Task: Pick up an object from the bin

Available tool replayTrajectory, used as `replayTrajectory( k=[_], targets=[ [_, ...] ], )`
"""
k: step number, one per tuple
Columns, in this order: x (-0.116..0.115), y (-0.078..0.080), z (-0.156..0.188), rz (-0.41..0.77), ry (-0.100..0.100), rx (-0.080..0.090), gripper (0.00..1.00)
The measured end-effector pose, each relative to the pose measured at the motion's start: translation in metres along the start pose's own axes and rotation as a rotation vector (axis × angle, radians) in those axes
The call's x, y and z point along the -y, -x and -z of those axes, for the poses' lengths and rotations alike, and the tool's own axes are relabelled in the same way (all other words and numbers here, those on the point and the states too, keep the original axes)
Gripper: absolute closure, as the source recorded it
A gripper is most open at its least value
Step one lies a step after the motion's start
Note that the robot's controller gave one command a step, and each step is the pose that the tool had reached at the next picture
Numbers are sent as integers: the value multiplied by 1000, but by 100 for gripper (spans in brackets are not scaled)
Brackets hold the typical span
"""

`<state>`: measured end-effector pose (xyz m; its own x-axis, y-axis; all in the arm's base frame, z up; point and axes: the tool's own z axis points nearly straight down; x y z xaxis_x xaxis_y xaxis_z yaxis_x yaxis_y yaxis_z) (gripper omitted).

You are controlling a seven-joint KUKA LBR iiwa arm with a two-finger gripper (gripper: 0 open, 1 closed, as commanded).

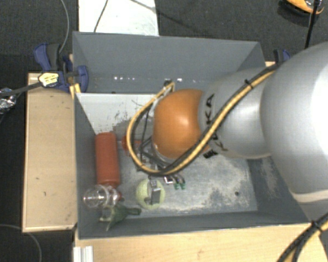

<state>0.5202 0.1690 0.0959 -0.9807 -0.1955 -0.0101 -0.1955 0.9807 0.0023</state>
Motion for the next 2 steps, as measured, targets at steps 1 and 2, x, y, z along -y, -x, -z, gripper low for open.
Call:
replayTrajectory(
  k=[1,2],
  targets=[
    [7,-16,-24,30,1,-11,100],
    [7,-16,-24,28,1,-11,100]
  ],
)
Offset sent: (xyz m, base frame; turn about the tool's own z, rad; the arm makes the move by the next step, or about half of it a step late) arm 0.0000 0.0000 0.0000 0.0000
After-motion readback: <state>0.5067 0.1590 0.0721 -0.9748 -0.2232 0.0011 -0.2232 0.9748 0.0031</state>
